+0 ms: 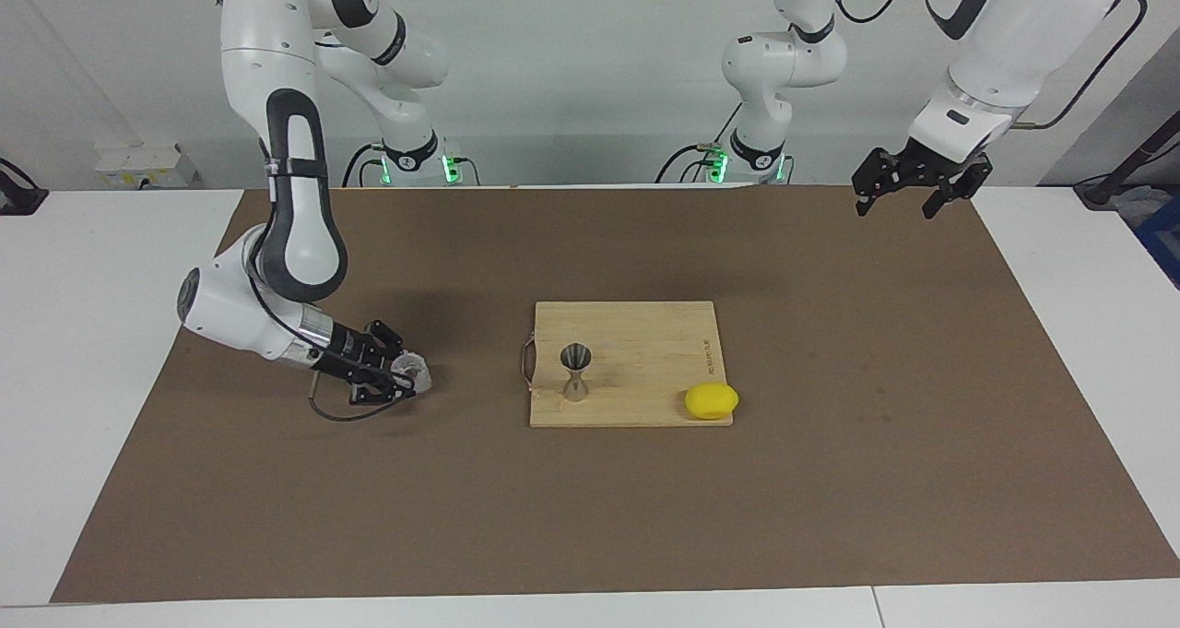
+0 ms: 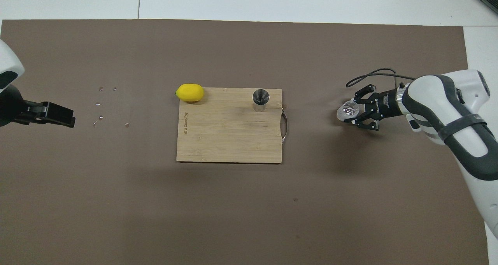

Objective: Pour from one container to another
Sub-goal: 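Lower the glass onto the table and open the right gripper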

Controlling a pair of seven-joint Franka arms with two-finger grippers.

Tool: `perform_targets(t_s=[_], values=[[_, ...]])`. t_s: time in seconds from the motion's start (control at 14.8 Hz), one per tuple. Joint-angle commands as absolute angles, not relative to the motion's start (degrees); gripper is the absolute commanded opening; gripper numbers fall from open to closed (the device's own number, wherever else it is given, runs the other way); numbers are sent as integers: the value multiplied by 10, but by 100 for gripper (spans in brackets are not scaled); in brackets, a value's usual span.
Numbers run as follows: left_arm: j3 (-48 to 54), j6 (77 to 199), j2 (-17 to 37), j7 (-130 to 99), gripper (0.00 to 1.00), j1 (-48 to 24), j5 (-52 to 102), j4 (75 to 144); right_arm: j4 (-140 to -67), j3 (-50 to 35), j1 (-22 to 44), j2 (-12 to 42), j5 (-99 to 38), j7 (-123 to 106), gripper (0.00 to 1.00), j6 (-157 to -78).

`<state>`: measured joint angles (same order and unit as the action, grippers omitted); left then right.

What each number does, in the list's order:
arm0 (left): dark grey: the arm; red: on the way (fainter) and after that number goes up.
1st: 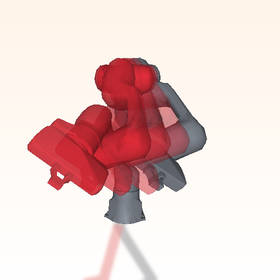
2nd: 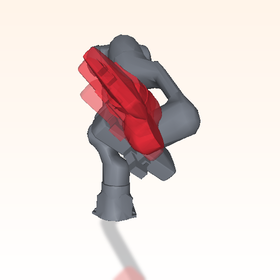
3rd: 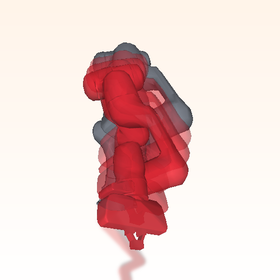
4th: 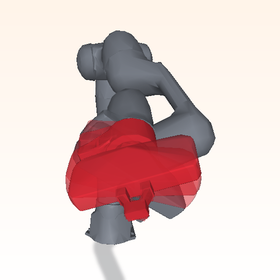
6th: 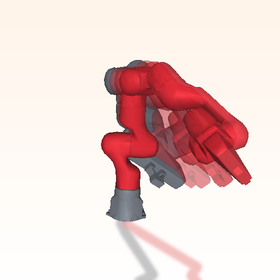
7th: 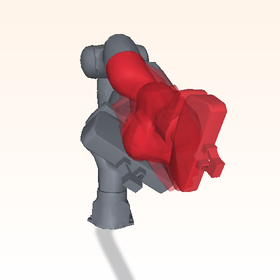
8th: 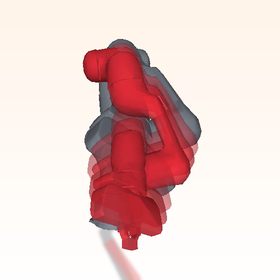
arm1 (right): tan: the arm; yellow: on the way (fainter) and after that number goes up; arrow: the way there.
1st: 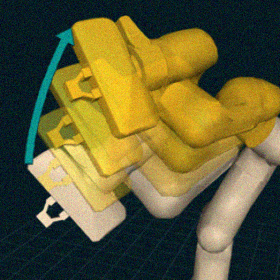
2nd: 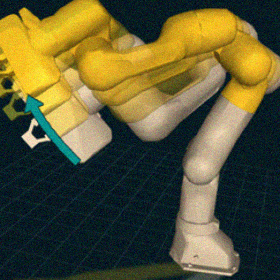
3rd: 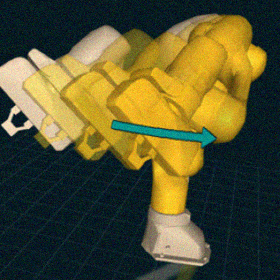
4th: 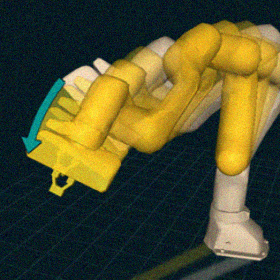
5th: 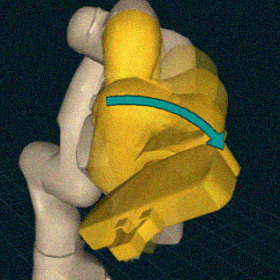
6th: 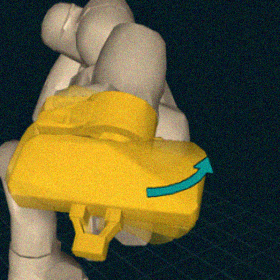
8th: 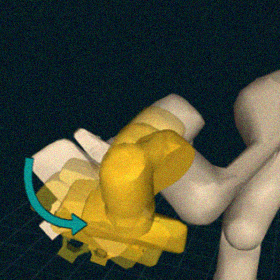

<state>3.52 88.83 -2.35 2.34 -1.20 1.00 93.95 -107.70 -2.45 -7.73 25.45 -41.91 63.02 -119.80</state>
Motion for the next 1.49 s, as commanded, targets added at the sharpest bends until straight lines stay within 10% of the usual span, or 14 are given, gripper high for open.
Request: perform_targets(t_s=[0.0,0.14,0.2,0.34,0.41,1.42], values=[[28,891,-33,25,100,-19,3,948,-1117,-33,-96,231,-440,606,0,-1218],[28,891,-33,25,100,-19,3,948,-1128,-32,-102,229,-440,607,0,-1229],[28,891,-33,25,100,-19,3,948,-1135,-31,-102,227,-440,605,18,-1233],[28,891,-33,24,100,-19,3,948,-1137,-28,-102,226,-432,594,91,-1234],[28,891,-33,25,100,-19,3,948,-1138,-27,-102,226,-432,585,100,-1234],[28,891,-33,25,100,-19,3,948,-1131,-28,-140,173,-226,383,100,-1233]])
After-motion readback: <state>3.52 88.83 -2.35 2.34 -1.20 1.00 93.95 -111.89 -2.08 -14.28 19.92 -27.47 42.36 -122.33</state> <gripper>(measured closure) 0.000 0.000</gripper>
